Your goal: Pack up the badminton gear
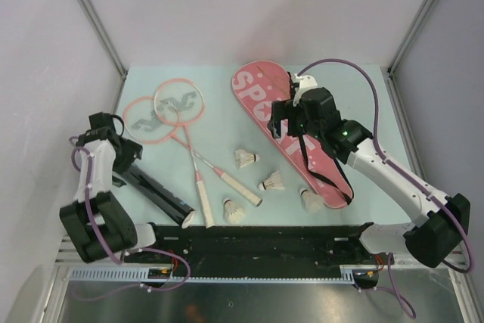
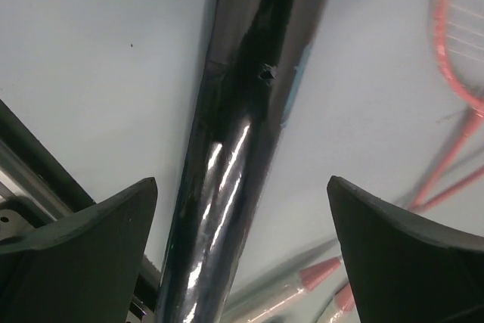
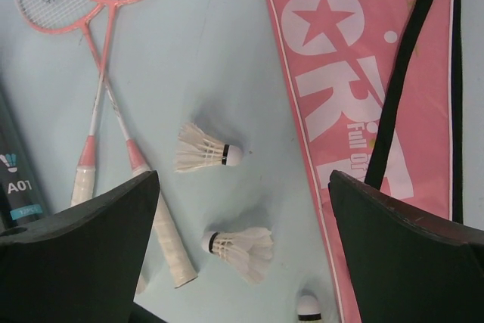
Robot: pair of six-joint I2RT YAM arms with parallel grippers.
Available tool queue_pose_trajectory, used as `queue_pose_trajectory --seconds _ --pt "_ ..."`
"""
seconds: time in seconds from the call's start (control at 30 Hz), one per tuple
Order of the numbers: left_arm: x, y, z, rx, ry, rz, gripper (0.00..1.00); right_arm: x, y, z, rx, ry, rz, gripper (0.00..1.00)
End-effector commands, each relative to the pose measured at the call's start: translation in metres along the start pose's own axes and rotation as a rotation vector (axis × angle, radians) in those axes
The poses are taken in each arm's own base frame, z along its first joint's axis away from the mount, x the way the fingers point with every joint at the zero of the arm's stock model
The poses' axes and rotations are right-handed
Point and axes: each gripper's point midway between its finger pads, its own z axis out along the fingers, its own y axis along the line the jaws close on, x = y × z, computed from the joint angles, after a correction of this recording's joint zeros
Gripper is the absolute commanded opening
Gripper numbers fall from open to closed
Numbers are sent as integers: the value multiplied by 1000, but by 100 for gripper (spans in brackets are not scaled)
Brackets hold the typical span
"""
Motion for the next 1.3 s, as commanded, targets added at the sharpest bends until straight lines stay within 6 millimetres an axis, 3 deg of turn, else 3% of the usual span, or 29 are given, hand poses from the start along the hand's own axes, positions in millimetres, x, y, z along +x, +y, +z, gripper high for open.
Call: queue_pose_trajectory --seconds 0.0,0.17,0.3,0.5,0.67,0.8,0.93,1.03,1.1,1.17,1.2,1.27 --pt "-8 -1 19 -101 8 -109 100 -27 8 -20 -33 -87 1 100" --pt "-17 1 52 -210 11 -100 100 -32 3 -25 -19 -113 2 100" --pt "-27 -9 73 -199 -11 -84 100 -31 -1 -22 -9 -116 12 100" --pt "-24 -6 98 -239 4 -63 100 -24 -5 -13 7 -91 35 100" --pt "-30 -2 91 -243 -50 -74 93 -18 -20 -1 135 -90 103 100" --pt "-32 -3 87 -224 -69 -83 75 -2 -1 9 115 -47 77 100" --pt "-32 -7 82 -189 -67 -83 69 16 -16 16 188 18 66 100" --pt "-39 -13 64 -129 -105 -74 69 36 -31 19 237 105 -48 100" --pt "-47 -23 42 -59 -155 -68 68 32 -45 14 320 87 -58 100" --pt "-55 -36 20 6 -222 -27 68 24 -44 6 301 62 -66 100" --pt "-67 -45 -9 75 -301 -26 67 21 -39 5 257 57 -105 100" --pt "-72 -64 -47 163 -409 42 67 11 -31 1 193 19 -64 100"
